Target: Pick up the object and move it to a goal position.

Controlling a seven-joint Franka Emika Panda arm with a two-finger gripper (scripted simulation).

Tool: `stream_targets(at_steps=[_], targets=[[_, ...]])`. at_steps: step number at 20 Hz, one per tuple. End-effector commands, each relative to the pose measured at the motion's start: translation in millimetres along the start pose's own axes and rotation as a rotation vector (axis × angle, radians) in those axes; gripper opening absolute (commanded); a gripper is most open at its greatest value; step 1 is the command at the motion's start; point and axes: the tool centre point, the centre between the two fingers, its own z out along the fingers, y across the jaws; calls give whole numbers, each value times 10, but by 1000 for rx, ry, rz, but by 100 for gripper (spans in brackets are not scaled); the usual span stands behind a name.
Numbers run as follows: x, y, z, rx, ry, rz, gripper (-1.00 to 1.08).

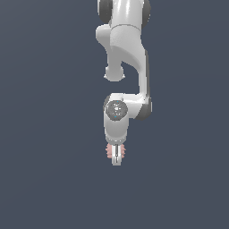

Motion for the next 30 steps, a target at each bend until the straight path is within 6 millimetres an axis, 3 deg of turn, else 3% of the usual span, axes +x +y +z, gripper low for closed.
stream_targets(at_steps=[1,6,11,12,21,23,30], targets=[[2,9,120,-1,0,1,100],[1,14,349,-1,0,4,100],[2,1,389,-1,0,4,100],[2,1,389,-1,0,4,-100],[2,1,389,-1,0,4,-100],[-9,-37,292,10,-2,3,-100],[59,44,264,9,-2,3,-100]])
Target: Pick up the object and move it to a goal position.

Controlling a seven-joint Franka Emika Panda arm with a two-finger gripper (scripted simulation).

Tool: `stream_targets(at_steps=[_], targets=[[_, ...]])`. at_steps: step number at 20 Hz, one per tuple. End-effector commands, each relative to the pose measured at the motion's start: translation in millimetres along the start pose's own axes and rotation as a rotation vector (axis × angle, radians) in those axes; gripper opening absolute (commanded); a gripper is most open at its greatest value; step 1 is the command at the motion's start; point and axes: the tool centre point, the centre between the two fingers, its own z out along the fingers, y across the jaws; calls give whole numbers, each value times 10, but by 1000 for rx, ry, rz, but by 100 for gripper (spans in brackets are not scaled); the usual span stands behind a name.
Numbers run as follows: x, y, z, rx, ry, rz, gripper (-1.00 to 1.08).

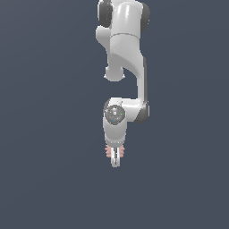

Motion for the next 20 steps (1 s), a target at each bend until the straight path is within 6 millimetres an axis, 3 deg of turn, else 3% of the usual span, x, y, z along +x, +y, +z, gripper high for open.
stream_targets(at_steps=[1,10,20], targets=[[44,46,-19,0,0,0,-100],[342,393,-141,-2,0,0,-100],[928,1059,-387,-6,0,1,-100]])
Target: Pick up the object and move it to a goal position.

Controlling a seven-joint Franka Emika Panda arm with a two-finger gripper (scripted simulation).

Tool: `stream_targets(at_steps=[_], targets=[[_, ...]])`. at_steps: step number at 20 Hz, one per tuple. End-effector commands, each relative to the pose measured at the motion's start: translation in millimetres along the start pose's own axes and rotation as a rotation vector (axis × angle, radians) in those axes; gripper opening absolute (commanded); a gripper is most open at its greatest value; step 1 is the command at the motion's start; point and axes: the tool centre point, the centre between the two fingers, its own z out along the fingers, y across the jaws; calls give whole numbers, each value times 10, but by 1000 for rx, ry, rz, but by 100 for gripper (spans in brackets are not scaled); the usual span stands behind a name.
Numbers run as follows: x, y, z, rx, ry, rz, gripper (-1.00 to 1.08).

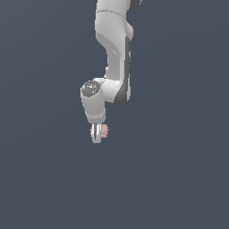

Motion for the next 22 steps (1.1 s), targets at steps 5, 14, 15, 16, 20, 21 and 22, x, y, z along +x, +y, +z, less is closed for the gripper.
stream_targets(at_steps=[5,14,15,16,20,21,22], targets=[[375,419,-155,-2,0,0,-100],[714,763,-298,-4,1,1,-100],[731,778,-304,-4,1,1,-100],[743,788,-309,-4,1,1,-100],[746,776,-310,-4,2,1,-100],[742,769,-308,-4,2,1,-100],[740,766,-307,-4,2,1,-100]])
